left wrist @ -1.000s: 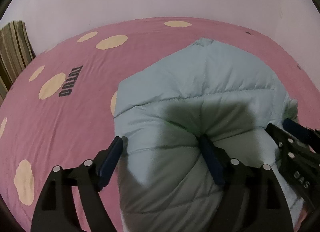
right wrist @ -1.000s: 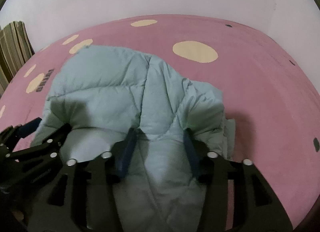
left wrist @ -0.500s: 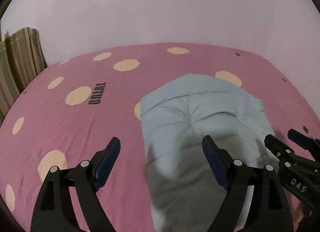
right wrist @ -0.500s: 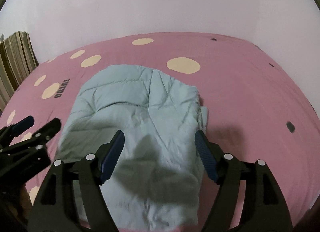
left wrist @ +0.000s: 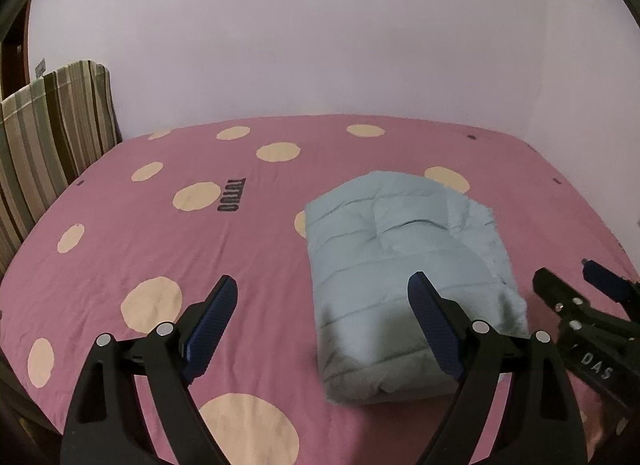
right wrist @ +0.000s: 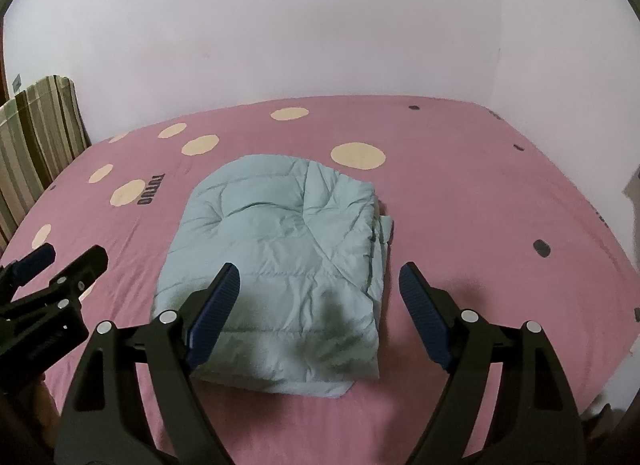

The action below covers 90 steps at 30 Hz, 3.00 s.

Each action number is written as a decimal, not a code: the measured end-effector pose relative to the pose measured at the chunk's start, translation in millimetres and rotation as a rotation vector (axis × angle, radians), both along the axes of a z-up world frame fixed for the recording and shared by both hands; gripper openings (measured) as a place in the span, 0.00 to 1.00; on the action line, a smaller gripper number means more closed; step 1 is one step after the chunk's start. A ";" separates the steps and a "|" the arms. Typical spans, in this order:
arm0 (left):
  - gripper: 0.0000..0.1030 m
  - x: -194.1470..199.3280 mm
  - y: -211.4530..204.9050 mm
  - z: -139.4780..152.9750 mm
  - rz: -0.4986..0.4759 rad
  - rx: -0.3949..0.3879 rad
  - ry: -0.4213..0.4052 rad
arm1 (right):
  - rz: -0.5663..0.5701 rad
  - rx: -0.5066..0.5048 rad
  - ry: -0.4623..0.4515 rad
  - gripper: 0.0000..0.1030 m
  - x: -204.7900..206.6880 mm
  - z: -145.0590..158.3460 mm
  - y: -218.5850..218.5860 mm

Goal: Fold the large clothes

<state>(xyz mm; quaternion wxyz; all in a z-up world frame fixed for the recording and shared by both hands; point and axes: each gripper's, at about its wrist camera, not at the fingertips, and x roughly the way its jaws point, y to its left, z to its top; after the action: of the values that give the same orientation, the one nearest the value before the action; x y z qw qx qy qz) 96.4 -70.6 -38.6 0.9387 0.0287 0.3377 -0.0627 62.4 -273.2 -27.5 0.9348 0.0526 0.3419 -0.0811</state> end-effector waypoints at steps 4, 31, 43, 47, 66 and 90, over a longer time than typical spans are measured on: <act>0.83 -10.1 -1.9 4.1 -0.009 -0.001 -0.009 | 0.002 -0.011 -0.015 0.80 -12.1 5.7 4.8; 0.83 -26.6 -0.9 4.6 0.004 0.018 -0.025 | 0.001 -0.016 -0.038 0.80 -31.8 8.6 10.6; 0.83 -27.1 -0.1 2.5 0.004 0.010 -0.016 | 0.001 -0.017 -0.044 0.80 -34.3 9.2 14.4; 0.84 -27.2 -0.4 1.4 0.004 0.006 -0.012 | 0.000 -0.016 -0.045 0.80 -35.0 9.3 15.8; 0.84 -28.7 -3.6 -3.8 -0.005 0.010 0.005 | 0.001 -0.019 -0.046 0.80 -35.9 9.6 17.9; 0.84 -31.6 -4.6 1.2 -0.012 -0.002 -0.011 | 0.008 -0.024 -0.060 0.80 -37.9 12.4 17.8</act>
<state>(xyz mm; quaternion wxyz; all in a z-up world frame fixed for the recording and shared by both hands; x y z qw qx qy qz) 64.8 -75.2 -37.5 0.9403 0.0299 0.3321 -0.0684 24.5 -255.4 -15.1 0.9454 0.0424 0.3131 -0.0797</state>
